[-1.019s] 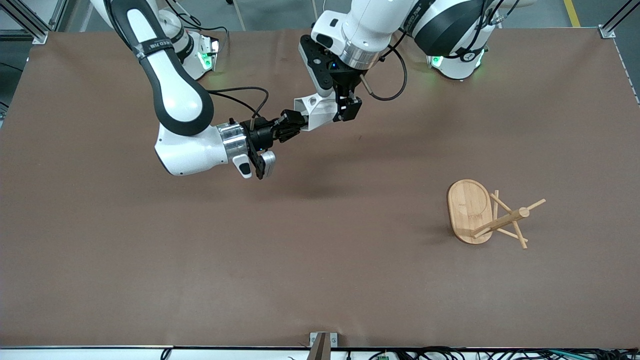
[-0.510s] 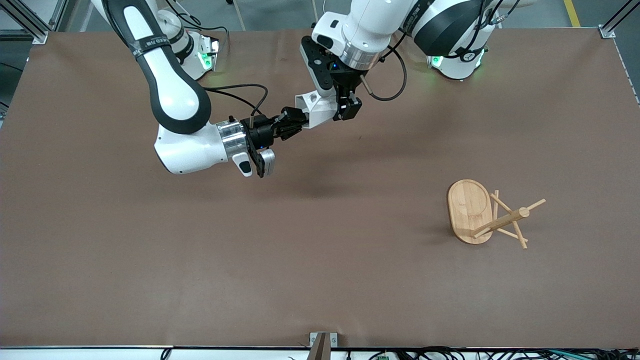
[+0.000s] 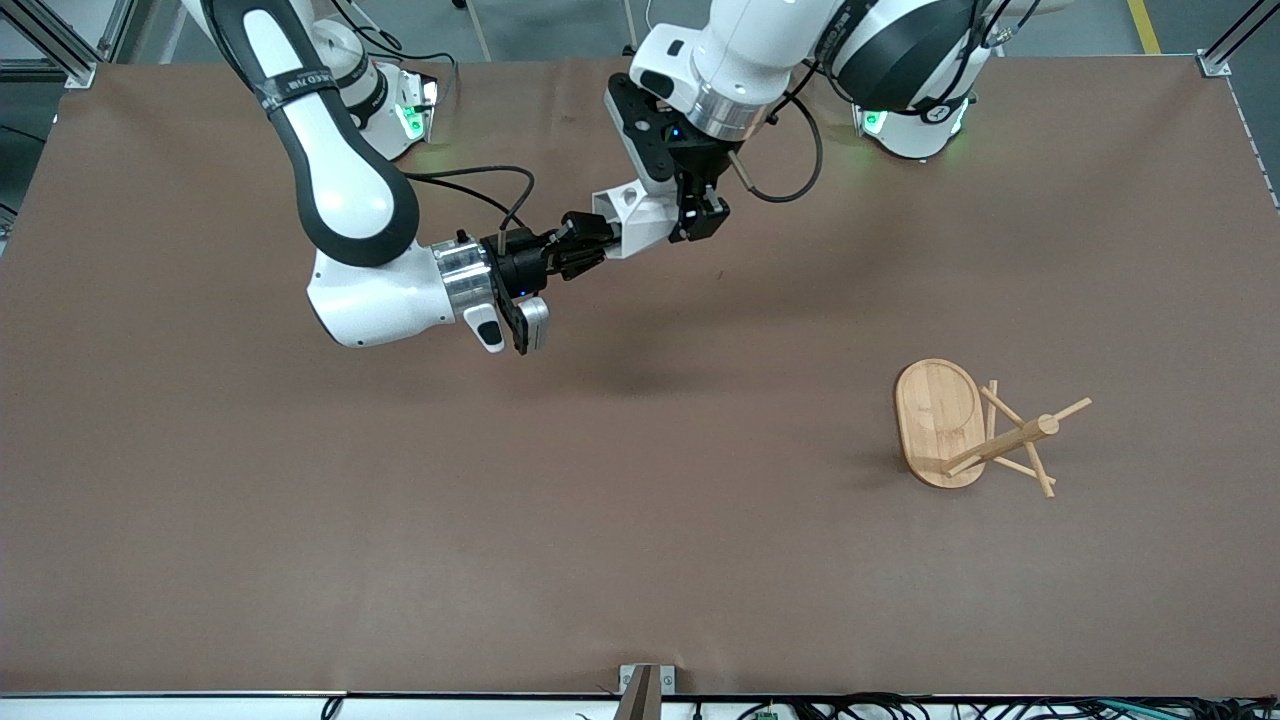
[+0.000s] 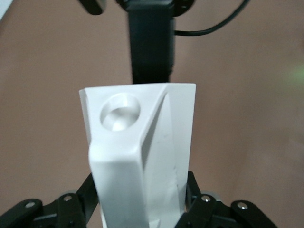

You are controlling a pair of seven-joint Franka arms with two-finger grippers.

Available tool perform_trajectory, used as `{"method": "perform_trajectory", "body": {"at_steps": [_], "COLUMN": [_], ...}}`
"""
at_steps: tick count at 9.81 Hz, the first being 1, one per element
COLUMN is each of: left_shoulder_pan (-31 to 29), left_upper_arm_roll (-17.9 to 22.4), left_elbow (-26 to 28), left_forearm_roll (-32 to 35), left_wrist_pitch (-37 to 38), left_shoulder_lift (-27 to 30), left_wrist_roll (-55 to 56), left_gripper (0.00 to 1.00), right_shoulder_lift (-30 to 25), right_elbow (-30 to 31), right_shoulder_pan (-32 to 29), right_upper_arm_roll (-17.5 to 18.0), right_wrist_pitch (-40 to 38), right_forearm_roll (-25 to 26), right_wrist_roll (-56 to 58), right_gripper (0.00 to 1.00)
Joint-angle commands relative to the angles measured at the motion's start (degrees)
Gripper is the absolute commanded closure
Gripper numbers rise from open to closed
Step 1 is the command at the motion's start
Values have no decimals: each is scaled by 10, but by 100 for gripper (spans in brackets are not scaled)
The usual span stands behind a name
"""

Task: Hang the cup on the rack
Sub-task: 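Grasp the cup with the left gripper from the right gripper, then carry the cup with the left gripper while the right gripper withdraws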

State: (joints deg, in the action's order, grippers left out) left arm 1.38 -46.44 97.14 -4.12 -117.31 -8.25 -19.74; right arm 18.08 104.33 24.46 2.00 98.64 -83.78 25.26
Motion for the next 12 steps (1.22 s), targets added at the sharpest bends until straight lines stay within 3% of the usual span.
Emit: {"method": "perform_trajectory", "body": {"at_steps": [1, 3, 6, 8, 12], "left_shoulder_pan": [-17, -37, -115, -175, -271], "left_upper_arm_roll": [1, 2, -1, -1, -1], "left_elbow": [10, 10, 18, 20, 54], "left_forearm_roll": [2, 12, 12, 9, -17], "left_wrist_pitch": [1, 1, 17, 57, 74], "left_shoulder_lift": [4, 4, 17, 17, 12], "left_wrist_roll": [41, 51, 80, 81, 82], "left_gripper": [98, 98, 98, 98, 98], "right_shoulder_lift": [-22, -21, -23, -35, -83], "right_elbow": [3, -4, -2, 6, -14], "right_shoulder_pan": [-13, -45, -112, -163, -284], "right_upper_arm_roll": [-8, -14, -14, -16, -17], "right_wrist_pitch": [2, 3, 56, 92, 84], "right_forearm_roll": [-3, 3, 104, 211, 498], "right_wrist_roll": [-9, -8, -9, -8, -10], "right_gripper": [0, 0, 0, 0, 0]}}
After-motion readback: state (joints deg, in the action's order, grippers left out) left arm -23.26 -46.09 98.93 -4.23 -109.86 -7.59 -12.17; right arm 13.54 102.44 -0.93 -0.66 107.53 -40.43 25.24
